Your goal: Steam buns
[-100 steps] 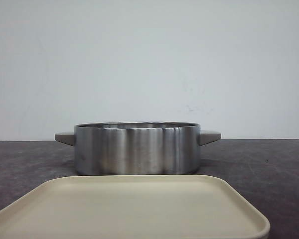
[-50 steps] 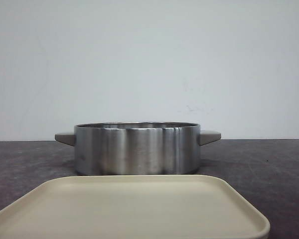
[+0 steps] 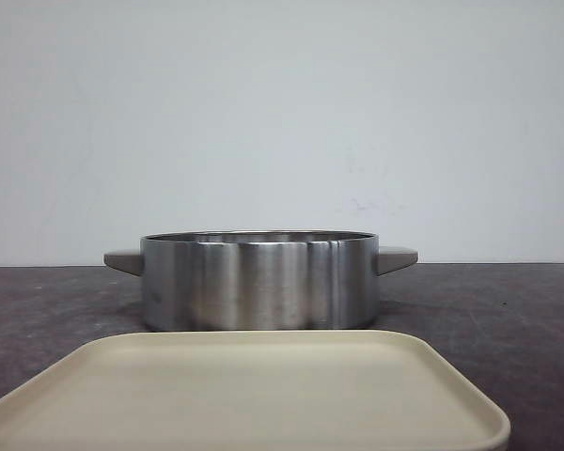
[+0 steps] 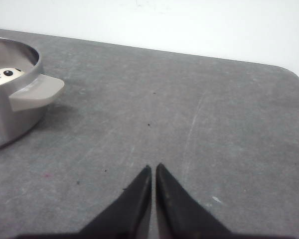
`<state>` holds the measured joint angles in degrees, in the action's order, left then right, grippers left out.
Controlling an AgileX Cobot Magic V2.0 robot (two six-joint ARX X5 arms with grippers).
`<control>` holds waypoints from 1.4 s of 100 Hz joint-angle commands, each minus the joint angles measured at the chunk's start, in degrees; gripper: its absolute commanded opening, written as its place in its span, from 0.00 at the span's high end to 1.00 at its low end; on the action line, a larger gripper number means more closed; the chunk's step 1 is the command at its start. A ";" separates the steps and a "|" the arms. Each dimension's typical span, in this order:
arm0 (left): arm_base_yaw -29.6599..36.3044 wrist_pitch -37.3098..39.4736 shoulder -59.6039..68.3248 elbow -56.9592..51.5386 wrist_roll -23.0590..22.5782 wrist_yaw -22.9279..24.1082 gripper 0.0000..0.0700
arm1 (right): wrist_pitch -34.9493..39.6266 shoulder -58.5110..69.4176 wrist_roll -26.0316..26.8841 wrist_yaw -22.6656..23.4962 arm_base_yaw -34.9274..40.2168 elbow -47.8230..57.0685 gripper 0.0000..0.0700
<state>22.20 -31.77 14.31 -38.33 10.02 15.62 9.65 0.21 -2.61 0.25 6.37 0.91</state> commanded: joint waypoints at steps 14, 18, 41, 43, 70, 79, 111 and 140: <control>-5.49 13.25 -6.43 14.75 0.02 -4.48 1.00 | -0.77 0.00 -0.37 -0.07 0.07 -0.20 0.99; -6.64 15.23 -7.61 17.77 0.17 -5.75 1.00 | -0.77 0.00 -0.37 -0.07 0.07 -0.20 0.99; -11.28 17.97 -12.68 29.00 0.72 -9.49 1.00 | -0.77 0.00 -0.37 -0.07 0.07 -0.20 0.99; -11.63 17.99 -13.03 29.57 0.63 -9.49 1.00 | -0.77 0.00 -0.37 -0.07 0.07 -0.20 0.99; -16.61 18.18 -14.14 34.29 -0.63 -9.46 1.00 | -0.77 0.00 -0.37 -0.09 0.07 -0.20 0.99; -17.81 18.18 -14.14 35.74 -0.59 -9.49 1.00 | -0.77 0.00 -0.37 -0.09 0.07 -0.20 0.99; -19.67 20.96 -14.14 37.55 -9.92 -9.88 1.00 | -0.77 0.00 -0.37 -0.09 0.07 -0.20 0.99; -20.04 21.20 -14.12 37.53 -10.78 -9.84 1.00 | -0.77 0.00 -0.37 -0.07 0.07 -0.20 0.99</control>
<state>2.15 -10.28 0.25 -1.85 0.38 5.80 9.65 0.21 -2.63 0.23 6.37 0.91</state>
